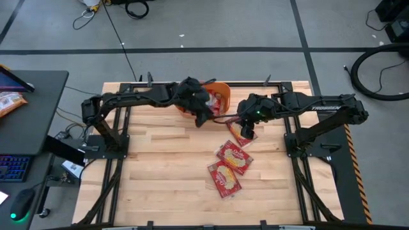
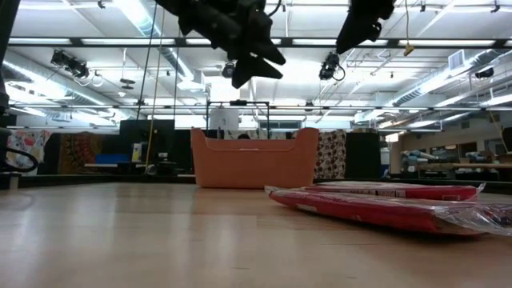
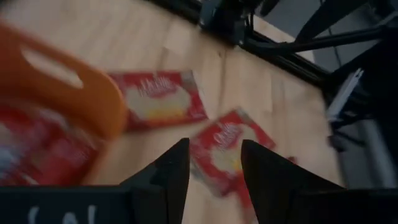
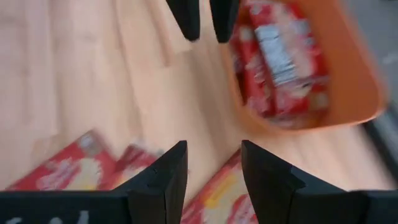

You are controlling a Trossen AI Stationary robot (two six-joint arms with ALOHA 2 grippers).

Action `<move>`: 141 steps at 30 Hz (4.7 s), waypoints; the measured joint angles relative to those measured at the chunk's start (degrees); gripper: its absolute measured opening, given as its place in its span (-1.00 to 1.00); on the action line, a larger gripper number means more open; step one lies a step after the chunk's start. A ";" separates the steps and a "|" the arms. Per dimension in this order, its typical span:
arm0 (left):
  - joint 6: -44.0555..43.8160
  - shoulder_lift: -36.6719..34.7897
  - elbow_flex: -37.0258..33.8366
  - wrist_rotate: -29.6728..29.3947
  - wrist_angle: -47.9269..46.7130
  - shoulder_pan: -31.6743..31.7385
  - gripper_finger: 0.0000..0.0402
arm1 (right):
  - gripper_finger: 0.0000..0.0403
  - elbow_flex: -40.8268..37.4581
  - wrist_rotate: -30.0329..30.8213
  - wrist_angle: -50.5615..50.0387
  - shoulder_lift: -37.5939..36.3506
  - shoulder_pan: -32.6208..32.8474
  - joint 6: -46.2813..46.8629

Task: Sort popcorn bags into baskets
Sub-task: Put the popcorn bag into the orange bin

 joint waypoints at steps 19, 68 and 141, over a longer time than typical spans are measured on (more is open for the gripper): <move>-18.61 -1.92 -0.04 -22.92 -18.17 -24.28 -0.26 | -0.30 -10.04 0.83 -5.86 -0.42 12.89 12.60; -33.81 -6.47 -0.04 -29.72 -25.07 -34.98 -0.26 | -0.32 -21.13 -12.94 42.80 27.42 12.63 17.72; -4.63 19.29 -2.01 -40.11 -18.41 -38.54 -0.95 | -0.32 -24.85 -1.72 -3.70 -11.06 12.59 22.48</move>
